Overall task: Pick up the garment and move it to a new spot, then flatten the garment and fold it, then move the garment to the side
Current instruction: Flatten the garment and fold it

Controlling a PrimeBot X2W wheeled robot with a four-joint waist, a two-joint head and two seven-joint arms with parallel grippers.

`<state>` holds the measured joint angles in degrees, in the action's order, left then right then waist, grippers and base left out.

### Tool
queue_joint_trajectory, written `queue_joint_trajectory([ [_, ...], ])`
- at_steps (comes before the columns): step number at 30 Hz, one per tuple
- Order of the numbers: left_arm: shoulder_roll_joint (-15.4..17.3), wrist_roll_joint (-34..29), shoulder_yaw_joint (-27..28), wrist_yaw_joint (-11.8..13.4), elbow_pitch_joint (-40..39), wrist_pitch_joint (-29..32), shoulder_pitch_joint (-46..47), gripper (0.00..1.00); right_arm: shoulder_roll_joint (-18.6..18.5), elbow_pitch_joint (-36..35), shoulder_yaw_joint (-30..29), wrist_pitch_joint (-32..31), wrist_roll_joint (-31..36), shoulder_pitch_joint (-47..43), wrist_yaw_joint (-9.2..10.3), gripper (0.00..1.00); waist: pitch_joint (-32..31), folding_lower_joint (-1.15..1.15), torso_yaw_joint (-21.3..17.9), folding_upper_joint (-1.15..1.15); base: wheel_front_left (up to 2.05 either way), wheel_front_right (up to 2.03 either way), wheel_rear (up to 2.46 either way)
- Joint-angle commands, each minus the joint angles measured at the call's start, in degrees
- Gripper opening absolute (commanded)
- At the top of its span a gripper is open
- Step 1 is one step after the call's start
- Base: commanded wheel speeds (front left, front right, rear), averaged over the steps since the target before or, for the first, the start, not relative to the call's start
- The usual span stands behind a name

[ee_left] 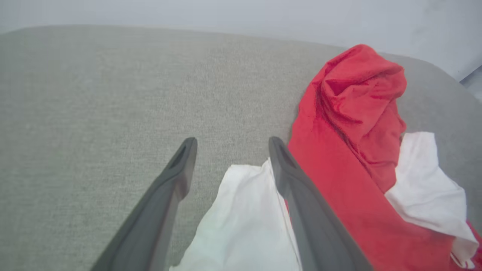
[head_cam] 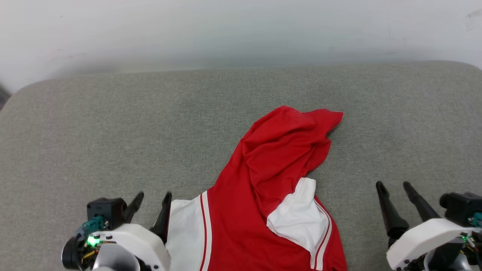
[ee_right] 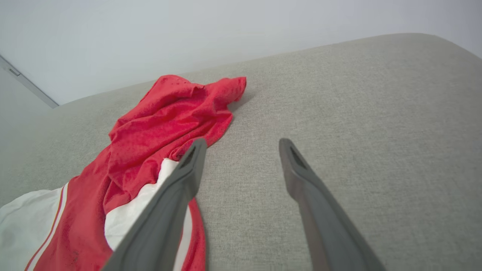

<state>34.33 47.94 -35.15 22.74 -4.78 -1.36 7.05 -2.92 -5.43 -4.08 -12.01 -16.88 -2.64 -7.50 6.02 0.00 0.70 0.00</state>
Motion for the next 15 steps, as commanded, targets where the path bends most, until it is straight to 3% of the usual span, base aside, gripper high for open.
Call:
queue_joint_trajectory([
  [1, -0.5, -1.0, 0.3, -0.3, 0.0, -1.8, 0.9, 1.0, -0.2, -0.3, 0.5, -1.1, 0.3, 0.7, 0.02, 1.0, 0.1, 0.0, 0.0, 0.0, 0.0, 0.0, 0.0],
  [7, -3.1, -4.9, 1.0, -0.5, 0.0, -9.9, 3.3, 1.0, -4.9, -0.3, 7.7, -12.0, -1.5, 3.5, 0.02, 1.0, 0.4, 0.0, 0.4, 0.0, 0.0, 0.0, 0.0],
  [15, -4.9, -7.1, 1.1, 0.1, -1.2, -12.1, 4.2, 1.0, -12.8, -3.0, 21.7, -27.6, -7.2, 5.6, 0.02, 1.0, 1.4, 0.0, 3.2, 0.0, 0.0, 0.0, 0.0],
])
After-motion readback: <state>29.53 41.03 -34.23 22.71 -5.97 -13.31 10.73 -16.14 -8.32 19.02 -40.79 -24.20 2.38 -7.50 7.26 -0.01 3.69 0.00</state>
